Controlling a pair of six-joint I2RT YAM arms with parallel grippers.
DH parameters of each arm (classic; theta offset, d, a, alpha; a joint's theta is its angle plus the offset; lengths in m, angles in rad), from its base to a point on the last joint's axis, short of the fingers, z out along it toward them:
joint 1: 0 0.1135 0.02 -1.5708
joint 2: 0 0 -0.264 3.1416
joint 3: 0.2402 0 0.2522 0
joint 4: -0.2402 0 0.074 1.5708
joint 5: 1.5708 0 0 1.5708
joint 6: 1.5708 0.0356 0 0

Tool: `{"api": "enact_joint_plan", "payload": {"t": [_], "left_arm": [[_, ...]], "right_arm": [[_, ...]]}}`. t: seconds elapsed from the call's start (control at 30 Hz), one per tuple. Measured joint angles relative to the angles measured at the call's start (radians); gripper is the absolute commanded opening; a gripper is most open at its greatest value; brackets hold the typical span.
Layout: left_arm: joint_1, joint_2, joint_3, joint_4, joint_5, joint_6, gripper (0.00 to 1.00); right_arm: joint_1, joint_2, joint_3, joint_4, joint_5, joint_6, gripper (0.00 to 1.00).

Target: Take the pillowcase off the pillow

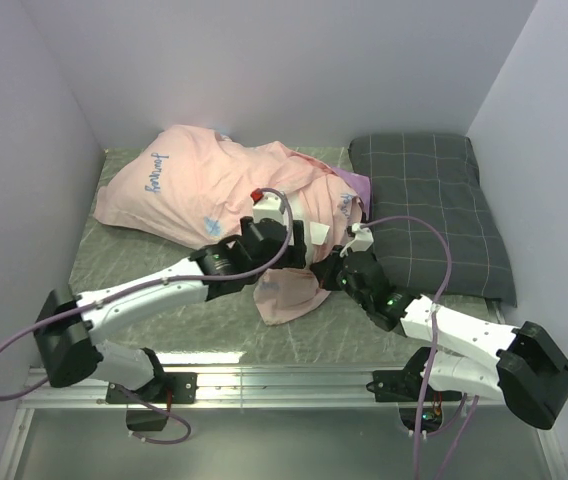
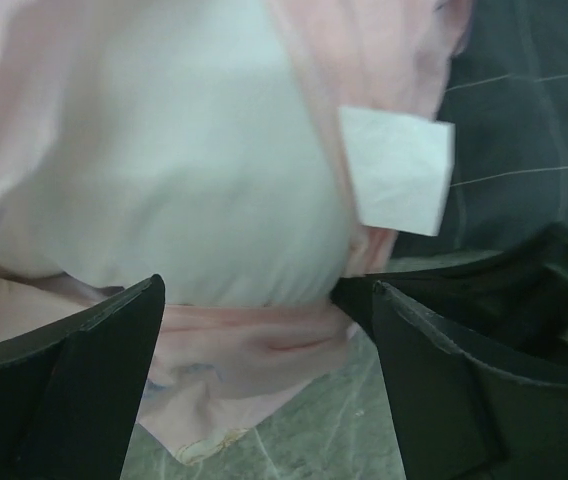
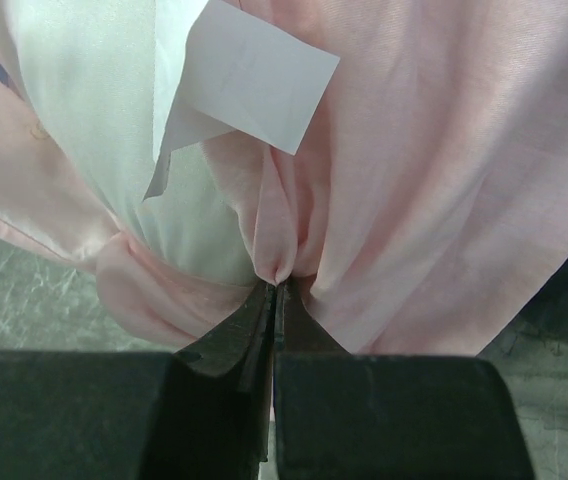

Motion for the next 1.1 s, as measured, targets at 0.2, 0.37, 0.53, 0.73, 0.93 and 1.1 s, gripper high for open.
{"api": "enact_joint_plan", "payload": {"t": [0.2, 0.37, 0.53, 0.73, 0.93, 1.1], "left_arm": [[0.004, 0.148, -0.014, 0.008, -0.037, -0.041, 0.96], [0.034, 0.240, -0.013, 0.054, -0.033, -0.060, 0.71], [0.103, 0.301, 0.028, 0.100, 0.034, -0.068, 0.01], [0.175, 0.311, 0.097, 0.081, 0.130, -0.063, 0.01], [0.296, 0.309, 0.158, 0.031, 0.277, -0.060, 0.00], [0.359, 0.284, 0.212, -0.043, 0.369, -0.041, 0.01]], "right_arm": [[0.000, -0.019, 0.000, -0.012, 0.010, 0.000, 0.00], [0.002, -0.030, 0.000, -0.017, 0.010, 0.000, 0.00], [0.002, -0.031, 0.000, -0.020, 0.008, -0.001, 0.00], [0.006, -0.030, 0.000, -0.017, 0.010, -0.004, 0.00], [0.015, -0.015, -0.011, 0.002, 0.046, 0.006, 0.00], [0.017, 0.028, -0.017, 0.015, 0.088, 0.043, 0.00]]}}
